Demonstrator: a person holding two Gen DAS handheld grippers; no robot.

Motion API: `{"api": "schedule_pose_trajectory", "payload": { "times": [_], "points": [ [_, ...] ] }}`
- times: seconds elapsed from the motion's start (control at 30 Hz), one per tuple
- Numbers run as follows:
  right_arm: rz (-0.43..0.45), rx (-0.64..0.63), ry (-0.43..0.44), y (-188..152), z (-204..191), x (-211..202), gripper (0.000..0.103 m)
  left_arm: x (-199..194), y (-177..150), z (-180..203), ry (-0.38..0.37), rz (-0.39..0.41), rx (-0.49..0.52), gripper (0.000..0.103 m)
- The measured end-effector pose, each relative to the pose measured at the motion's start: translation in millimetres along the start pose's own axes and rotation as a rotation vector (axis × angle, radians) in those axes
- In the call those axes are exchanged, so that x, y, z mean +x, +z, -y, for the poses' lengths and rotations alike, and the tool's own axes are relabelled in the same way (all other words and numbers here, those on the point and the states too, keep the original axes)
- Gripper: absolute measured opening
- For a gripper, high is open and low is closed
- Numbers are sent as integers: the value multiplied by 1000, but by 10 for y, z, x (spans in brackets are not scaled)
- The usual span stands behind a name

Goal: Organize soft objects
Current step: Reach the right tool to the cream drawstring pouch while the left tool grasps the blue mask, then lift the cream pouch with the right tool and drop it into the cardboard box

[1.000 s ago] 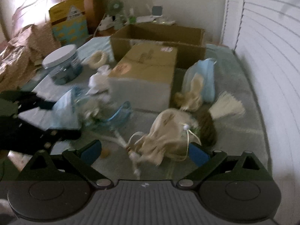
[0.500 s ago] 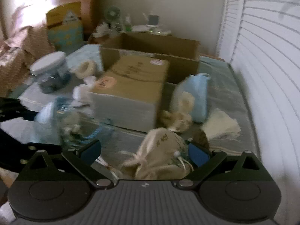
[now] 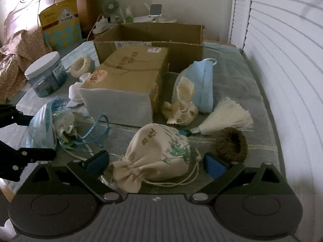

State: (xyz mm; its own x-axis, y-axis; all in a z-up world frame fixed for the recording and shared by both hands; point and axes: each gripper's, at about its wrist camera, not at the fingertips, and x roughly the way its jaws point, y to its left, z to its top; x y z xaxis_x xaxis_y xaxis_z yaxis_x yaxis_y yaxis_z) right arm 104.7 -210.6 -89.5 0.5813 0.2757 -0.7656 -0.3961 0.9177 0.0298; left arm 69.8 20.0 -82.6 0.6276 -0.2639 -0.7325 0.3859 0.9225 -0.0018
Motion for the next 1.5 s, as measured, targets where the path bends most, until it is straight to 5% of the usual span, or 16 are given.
{"api": "schedule_pose_trajectory", "payload": {
  "times": [0.17, 0.3, 0.47, 0.93, 1.5],
  "points": [
    [-19, -21, -27, 21, -94, 17, 81, 25, 25, 7, -5, -3, 17, 75],
    [-31, -30, -63, 37, -164, -29, 76, 5, 45, 11, -10, 0, 29, 64],
    [-13, -27, -80, 36, -184, -156, 74, -77, 72, 11, -5, -2, 46, 57],
    [102, -43, -115, 238, -276, -744, 74, -602, 227, -3, 52, 77, 42, 57],
    [123, 20, -175, 1154, -240, -1030, 74, -745, 231, -35, 71, 88, 32, 57]
  ]
}}
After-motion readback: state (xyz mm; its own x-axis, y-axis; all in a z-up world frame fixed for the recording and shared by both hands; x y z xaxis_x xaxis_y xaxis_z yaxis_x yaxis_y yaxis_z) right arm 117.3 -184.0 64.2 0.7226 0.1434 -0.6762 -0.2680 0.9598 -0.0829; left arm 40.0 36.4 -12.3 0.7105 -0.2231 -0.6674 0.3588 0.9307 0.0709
